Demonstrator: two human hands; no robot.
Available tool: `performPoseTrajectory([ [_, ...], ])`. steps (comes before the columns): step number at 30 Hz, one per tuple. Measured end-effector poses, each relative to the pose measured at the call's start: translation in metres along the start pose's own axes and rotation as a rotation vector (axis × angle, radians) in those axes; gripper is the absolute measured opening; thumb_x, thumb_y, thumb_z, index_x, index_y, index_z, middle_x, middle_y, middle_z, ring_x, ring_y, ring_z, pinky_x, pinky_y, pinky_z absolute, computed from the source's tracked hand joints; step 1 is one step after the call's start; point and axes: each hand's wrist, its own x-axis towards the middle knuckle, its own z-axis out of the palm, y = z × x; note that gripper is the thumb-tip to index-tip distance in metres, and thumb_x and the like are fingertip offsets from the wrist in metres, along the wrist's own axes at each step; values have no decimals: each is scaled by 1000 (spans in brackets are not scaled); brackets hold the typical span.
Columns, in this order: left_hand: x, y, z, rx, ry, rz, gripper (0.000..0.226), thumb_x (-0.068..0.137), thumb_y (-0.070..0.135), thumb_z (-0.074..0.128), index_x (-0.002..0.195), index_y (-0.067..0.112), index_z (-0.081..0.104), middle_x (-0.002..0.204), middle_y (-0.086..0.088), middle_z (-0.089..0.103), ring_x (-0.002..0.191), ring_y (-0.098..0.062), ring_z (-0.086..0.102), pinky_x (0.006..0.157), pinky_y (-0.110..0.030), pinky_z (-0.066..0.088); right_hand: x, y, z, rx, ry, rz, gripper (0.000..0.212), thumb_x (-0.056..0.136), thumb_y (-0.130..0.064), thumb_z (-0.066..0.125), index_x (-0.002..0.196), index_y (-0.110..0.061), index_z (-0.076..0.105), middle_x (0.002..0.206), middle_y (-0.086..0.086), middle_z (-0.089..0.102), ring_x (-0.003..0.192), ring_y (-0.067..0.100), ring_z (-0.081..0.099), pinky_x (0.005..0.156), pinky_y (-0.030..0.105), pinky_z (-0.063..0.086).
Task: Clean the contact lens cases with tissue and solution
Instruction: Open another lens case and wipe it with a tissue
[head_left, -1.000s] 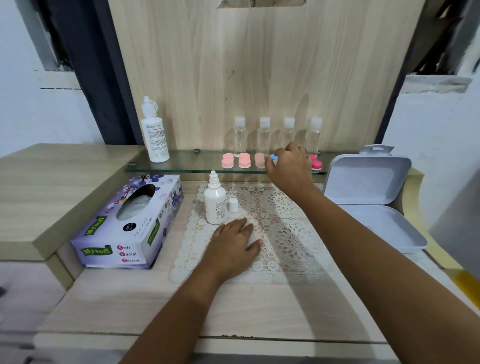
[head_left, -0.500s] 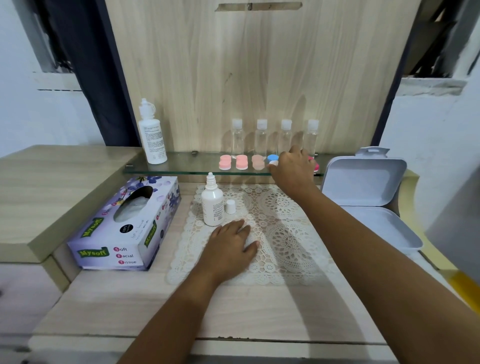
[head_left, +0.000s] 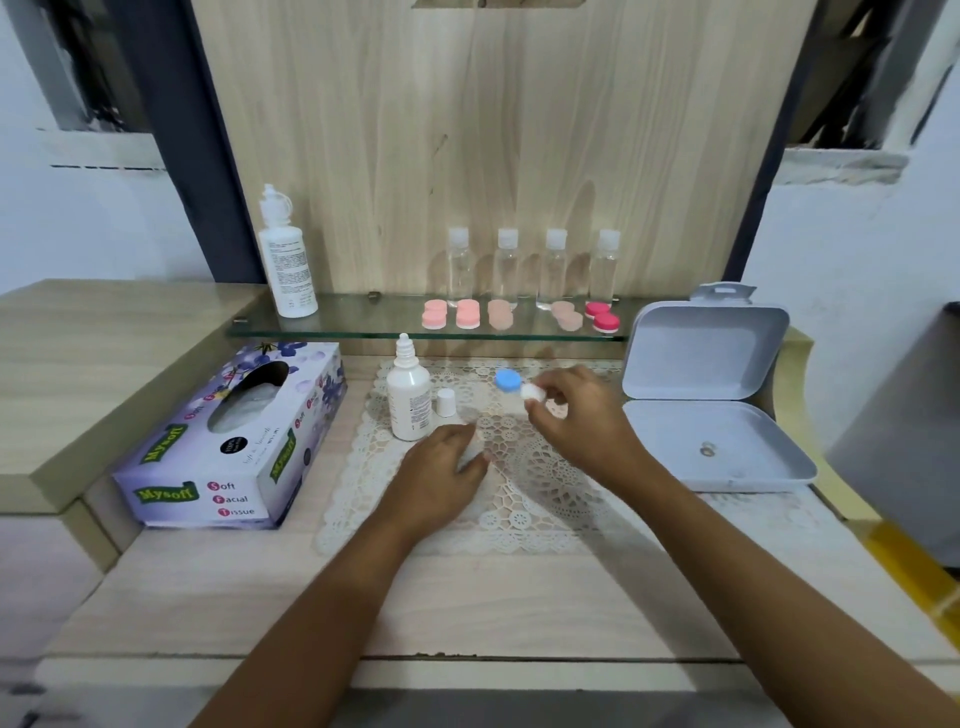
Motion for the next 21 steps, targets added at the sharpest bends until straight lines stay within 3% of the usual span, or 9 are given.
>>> performPoseTrajectory([
  [3,0,0,-1,-83,31,-8,50,94,30,52,139,12,41,140,-5,44,131,-17,39,106,-25,27,-21,7,8,-27,-124,1,25,87,-23,58,110,-15,63,98,-3,52,95,14,52,75,19,31],
  [6,-1,-2,0,-87,15,23,60,81,45,47,133,16,51,131,-3,52,124,-18,46,106,-32,34,-36,14,21,-19,-155,22,24,84,-33,53,103,-25,64,94,-10,51,98,14,53,89,36,42],
  [9,0,-3,2,-8,-9,62,67,71,62,39,121,24,62,118,3,59,114,-17,51,102,-41,37,-40,18,27,-32,-195,11,33,79,-43,44,101,-28,64,95,-9,55,99,13,52,91,43,42],
  [13,0,-5,2,8,-24,77,64,67,66,33,107,31,67,105,10,59,106,-13,53,99,-42,37,-40,23,29,-73,-207,2,37,81,-43,42,109,-28,62,103,-7,55,106,14,49,92,39,38],
  [17,-2,-4,1,23,-38,85,67,67,69,33,111,31,66,105,14,55,109,-12,50,102,-40,35,-41,25,33,-111,-183,-28,27,89,-38,54,113,-26,60,108,-5,54,108,14,46,81,30,26],
  [21,-3,-4,1,20,-49,85,55,72,61,45,112,30,66,106,14,55,109,-11,50,102,-40,34,-42,24,34,-135,-168,-53,25,91,-37,51,110,-25,60,106,-5,54,106,16,45,78,29,24],
])
